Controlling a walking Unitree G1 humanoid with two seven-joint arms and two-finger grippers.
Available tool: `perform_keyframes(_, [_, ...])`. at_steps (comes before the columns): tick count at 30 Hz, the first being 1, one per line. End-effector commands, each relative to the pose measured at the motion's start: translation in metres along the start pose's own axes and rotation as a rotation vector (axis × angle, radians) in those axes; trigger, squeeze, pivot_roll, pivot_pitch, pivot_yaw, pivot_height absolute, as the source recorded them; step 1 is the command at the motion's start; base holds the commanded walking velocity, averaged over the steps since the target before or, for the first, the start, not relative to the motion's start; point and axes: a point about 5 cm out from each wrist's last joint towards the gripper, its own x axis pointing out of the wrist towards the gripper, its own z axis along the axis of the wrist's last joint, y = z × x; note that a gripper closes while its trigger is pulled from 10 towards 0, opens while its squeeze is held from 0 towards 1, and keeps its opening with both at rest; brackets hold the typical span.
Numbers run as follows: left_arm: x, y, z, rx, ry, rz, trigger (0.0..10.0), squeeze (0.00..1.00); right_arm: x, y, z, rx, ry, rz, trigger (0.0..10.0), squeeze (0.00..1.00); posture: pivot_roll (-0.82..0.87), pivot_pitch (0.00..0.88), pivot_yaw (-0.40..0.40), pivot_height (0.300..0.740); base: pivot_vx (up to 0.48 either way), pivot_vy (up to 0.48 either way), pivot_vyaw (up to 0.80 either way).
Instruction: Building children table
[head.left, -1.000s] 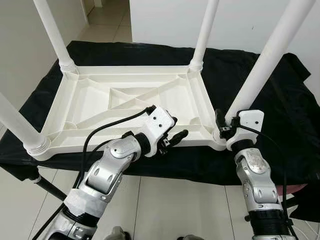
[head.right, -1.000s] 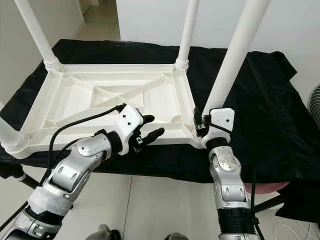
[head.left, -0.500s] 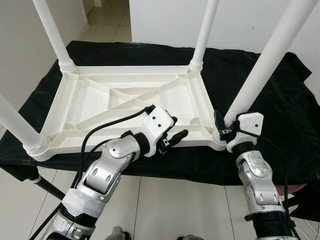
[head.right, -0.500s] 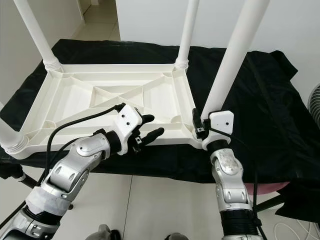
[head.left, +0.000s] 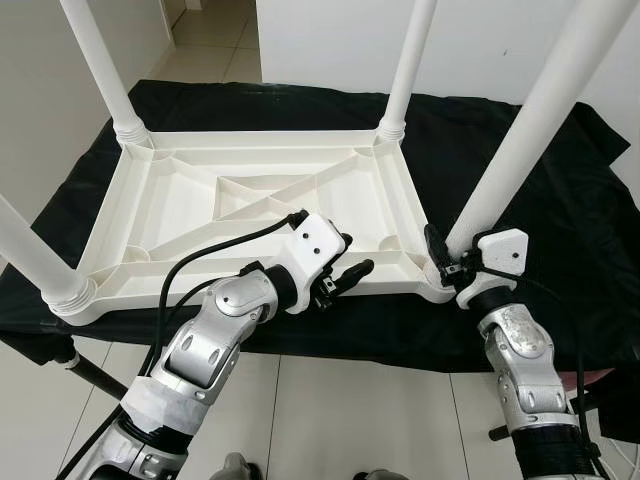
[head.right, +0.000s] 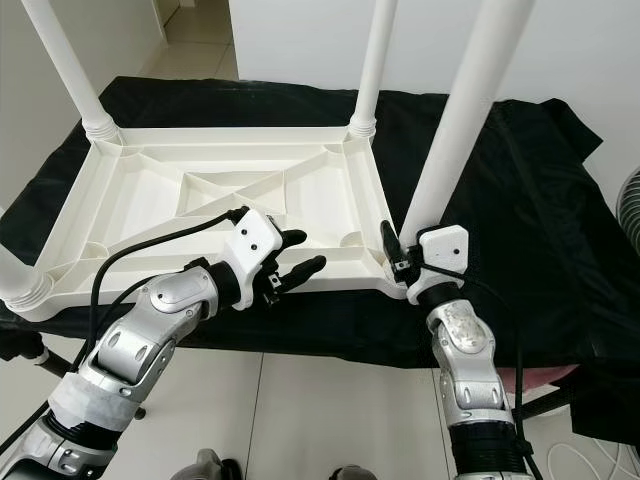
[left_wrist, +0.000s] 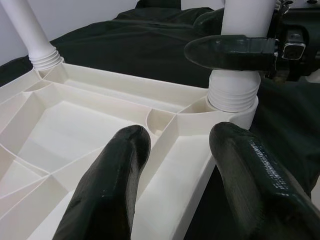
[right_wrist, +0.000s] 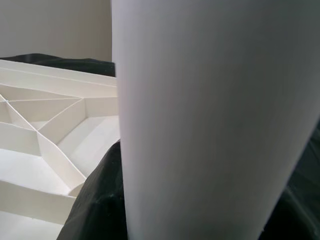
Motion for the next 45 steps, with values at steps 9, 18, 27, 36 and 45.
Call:
perform_keyframes(9, [0.0, -0.006, 0.001, 0.007, 0.004, -0.06, 10.0, 0.0, -0.012, 0.0, -0.036, 0.102, 0.194, -0.032, 10.0, 0.0, -0.09, 0.099, 0.033, 0.74, 0.0, 0.0, 0.0])
perform_keyframes(18, [0.0, -0.005, 0.002, 0.009, 0.003, -0.062, 10.0, 0.0, -0.007, -0.003, -0.039, 0.155, 0.251, -0.059, 10.0, 0.0, -0.09, 0.1, 0.035, 0.74, 0.0, 0.0, 0.0])
perform_keyframes(27, [0.0, -0.005, 0.003, 0.009, 0.002, -0.061, 10.0, 0.0, -0.004, -0.003, -0.041, 0.204, 0.286, -0.069, 10.0, 0.0, -0.08, 0.098, 0.033, 0.74, 0.0, 0.0, 0.0])
perform_keyframes(36, [0.0, -0.006, 0.003, 0.009, 0.0, -0.062, 10.0, 0.0, 0.002, -0.005, -0.039, 0.218, 0.303, -0.076, 10.0, 0.0, -0.08, 0.099, 0.031, 0.74, 0.0, 0.0, 0.0])
perform_keyframes(45, [0.0, -0.006, 0.004, 0.011, -0.001, -0.062, 10.0, 0.0, 0.002, -0.002, -0.036, 0.207, 0.259, -0.133, 10.0, 0.0, -0.08, 0.099, 0.031, 0.74, 0.0, 0.0, 0.0])
